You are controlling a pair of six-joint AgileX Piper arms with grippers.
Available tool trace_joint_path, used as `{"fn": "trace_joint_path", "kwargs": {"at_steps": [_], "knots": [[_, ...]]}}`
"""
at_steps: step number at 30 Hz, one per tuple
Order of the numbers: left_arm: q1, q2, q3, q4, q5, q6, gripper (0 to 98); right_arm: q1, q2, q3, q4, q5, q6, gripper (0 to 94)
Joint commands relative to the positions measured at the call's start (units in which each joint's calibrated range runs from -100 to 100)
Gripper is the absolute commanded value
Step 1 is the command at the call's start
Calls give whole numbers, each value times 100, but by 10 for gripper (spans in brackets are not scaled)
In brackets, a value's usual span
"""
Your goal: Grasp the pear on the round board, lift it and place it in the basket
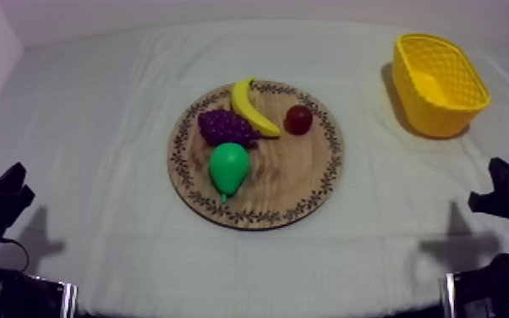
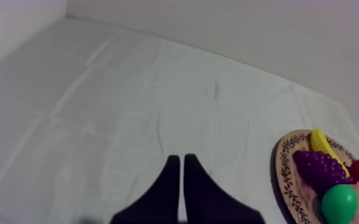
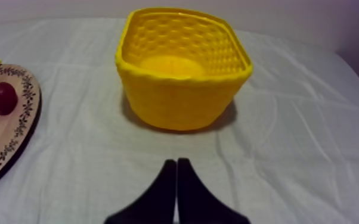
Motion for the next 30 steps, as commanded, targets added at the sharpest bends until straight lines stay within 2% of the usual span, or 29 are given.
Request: {"fn": "trace_joint_path", "kwargs": {"at_steps": [1,22,30], "knots": [[0,-2,-5,-1,1,0,1,5,-5,0,2,9,10,4],[0,-2,-5,-1,1,0,1,-107,-5,0,4,-8,-56,6],[0,-2,-5,-1,1,0,1,-296,379,-214,256,-213,-651,3]]}}
